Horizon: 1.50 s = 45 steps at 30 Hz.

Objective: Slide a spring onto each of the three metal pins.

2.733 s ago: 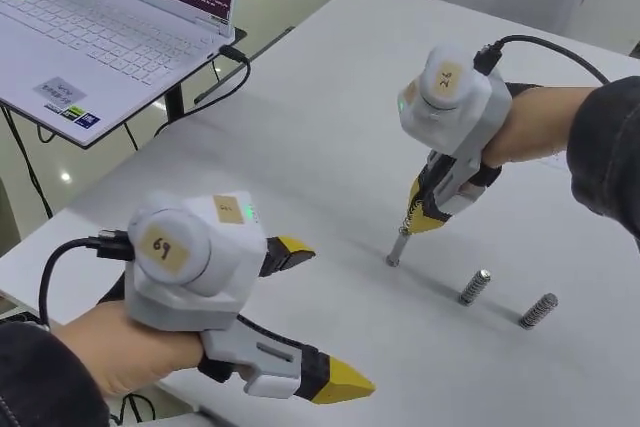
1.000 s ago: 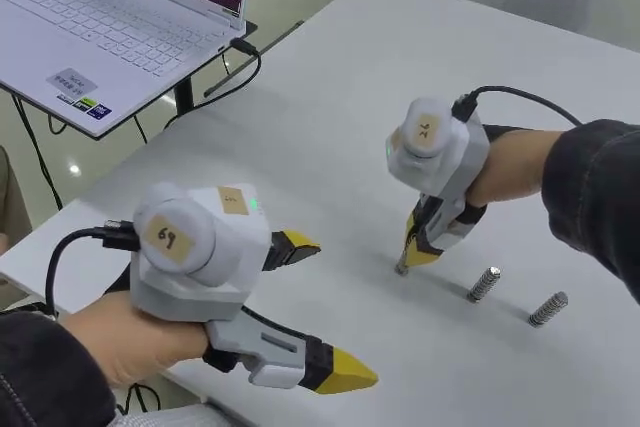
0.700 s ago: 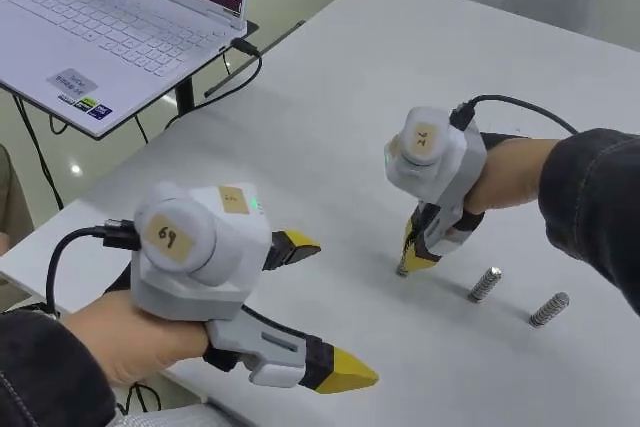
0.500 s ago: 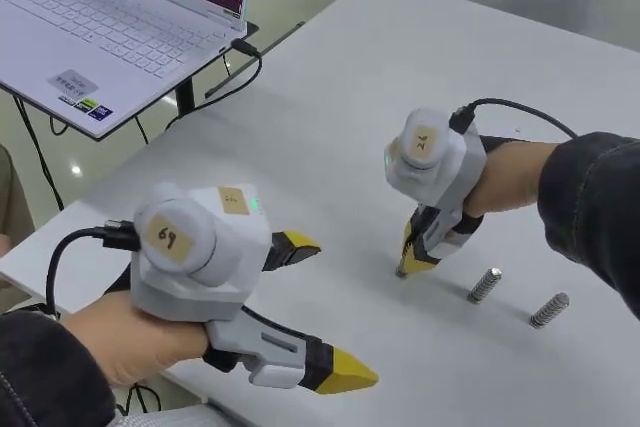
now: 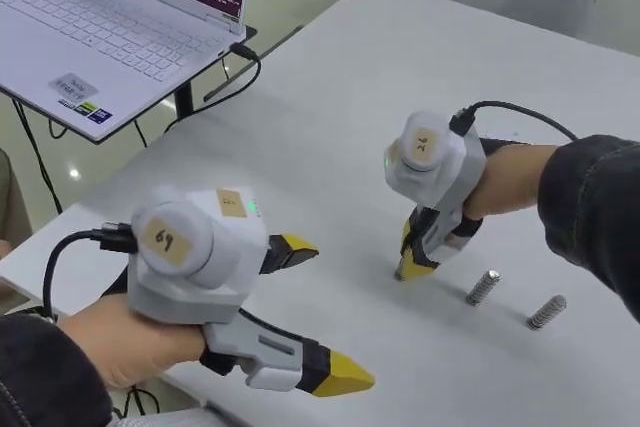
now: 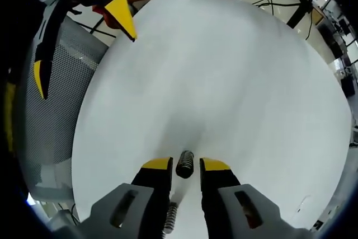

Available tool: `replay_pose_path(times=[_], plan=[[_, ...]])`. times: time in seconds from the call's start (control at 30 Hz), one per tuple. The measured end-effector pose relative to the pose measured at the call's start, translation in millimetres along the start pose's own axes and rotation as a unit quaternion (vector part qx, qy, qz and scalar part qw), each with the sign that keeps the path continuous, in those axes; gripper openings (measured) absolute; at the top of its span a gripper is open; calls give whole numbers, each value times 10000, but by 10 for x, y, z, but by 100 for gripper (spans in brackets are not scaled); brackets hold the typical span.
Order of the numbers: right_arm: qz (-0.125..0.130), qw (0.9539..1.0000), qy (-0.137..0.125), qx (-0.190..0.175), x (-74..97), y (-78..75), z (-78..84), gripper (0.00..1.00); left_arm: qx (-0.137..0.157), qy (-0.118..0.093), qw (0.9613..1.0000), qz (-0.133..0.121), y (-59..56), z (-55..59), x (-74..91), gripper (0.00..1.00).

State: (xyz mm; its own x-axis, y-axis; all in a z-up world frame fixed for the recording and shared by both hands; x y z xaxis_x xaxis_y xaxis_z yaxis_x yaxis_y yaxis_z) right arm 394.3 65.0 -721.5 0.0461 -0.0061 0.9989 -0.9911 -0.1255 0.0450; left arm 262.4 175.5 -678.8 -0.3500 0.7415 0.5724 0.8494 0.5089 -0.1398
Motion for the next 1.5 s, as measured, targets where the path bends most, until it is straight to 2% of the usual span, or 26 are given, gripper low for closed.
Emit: replay_pose_path(times=[0.33,0.5,0.67,0.83,1.0,1.13,1.27,1.5], plan=[[53,9997,-179,-172,99,55,49,30,-66,20,10000,2,-4,-36,7,80],[118,9992,-288,-232,188,102,68,31,-109,26,9999,-7,2,-70,11,80],[204,9973,-562,-434,323,130,98,34,-157,45,9999,-36,11,-93,22,80],[409,9945,-786,-562,502,172,159,35,-192,80,9998,-64,19,-115,39,80],[702,9884,-1115,-749,726,237,239,36,-219,48,9997,-118,44,-163,57,80],[974,9809,-1396,-939,940,339,333,37,-257,2,9996,-139,38,-237,71,80],[1194,9712,-1728,-1122,1109,443,408,37,-300,-29,9994,-147,28,-288,75,80],[1545,9557,-2048,-1444,1301,655,630,38,-402,-75,9991,-125,-17,-391,76,81]])
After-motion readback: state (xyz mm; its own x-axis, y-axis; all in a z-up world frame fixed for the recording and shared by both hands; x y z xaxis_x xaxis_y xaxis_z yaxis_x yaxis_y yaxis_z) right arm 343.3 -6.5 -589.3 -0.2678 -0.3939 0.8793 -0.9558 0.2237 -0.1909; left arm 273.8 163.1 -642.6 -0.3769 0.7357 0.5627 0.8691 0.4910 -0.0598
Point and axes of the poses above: the centre of the closed fingertips' face, and the gripper's own axes: x roughly backward along the fingers, y roughly to its left, z roughly out of its underside, the point moved 6 cm from there along x, roughly backward along the fingers, and after that the axes turned 10 degrees about y, right-handed, at the moved point
